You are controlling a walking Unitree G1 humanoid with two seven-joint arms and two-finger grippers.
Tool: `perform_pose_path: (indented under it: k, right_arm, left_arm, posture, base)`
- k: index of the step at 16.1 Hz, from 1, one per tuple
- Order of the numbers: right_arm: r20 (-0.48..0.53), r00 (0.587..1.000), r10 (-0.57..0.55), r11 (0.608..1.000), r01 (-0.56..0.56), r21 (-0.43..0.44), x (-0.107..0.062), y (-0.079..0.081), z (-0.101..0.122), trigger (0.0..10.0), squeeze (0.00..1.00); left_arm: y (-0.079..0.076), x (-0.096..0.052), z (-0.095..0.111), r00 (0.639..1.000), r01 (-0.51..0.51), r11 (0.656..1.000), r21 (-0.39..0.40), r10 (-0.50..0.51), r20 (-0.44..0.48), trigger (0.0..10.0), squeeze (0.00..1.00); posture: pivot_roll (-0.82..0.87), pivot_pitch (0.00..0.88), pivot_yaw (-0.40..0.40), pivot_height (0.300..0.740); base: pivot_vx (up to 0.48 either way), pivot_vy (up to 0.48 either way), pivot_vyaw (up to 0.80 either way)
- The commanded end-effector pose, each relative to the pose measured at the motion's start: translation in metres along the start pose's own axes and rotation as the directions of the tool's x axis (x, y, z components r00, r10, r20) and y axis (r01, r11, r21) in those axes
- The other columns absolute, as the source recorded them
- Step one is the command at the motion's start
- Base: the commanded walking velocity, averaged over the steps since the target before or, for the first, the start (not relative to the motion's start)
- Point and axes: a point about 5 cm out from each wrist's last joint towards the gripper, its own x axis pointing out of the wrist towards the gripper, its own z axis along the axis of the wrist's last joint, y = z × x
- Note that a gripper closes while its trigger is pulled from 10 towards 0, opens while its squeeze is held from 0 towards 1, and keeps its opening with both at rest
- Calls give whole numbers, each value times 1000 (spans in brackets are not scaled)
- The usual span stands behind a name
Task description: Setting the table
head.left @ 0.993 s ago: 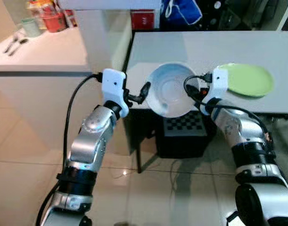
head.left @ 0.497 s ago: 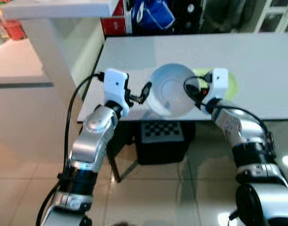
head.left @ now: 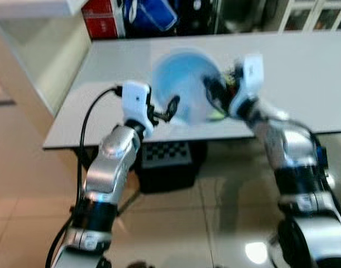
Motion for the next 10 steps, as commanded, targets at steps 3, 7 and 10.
perform_pose_path:
  k: [3,7,10]
  right_arm:
    - [119,993,-17,998,10,65,4,-3,29,10000,0]
    - [157,967,-203,971,178,161,9,-32,40,10000,0]
    - [95,963,-252,958,234,167,4,-38,21,10000,0]
  left_arm:
    - [8,-4,2,999,-36,999,9,35,12,10000,0]
    - [5,-3,1,999,-35,999,29,35,6,10000,0]
    - [8,-4,0,999,-52,998,23,52,-13,10000,0]
  posture:
    - [37,0,55,740]
    - [35,0,54,740]
    - [45,0,48,740]
  base:
    - [0,0,0]
    - [0,0,0]
    - [160,0,0]
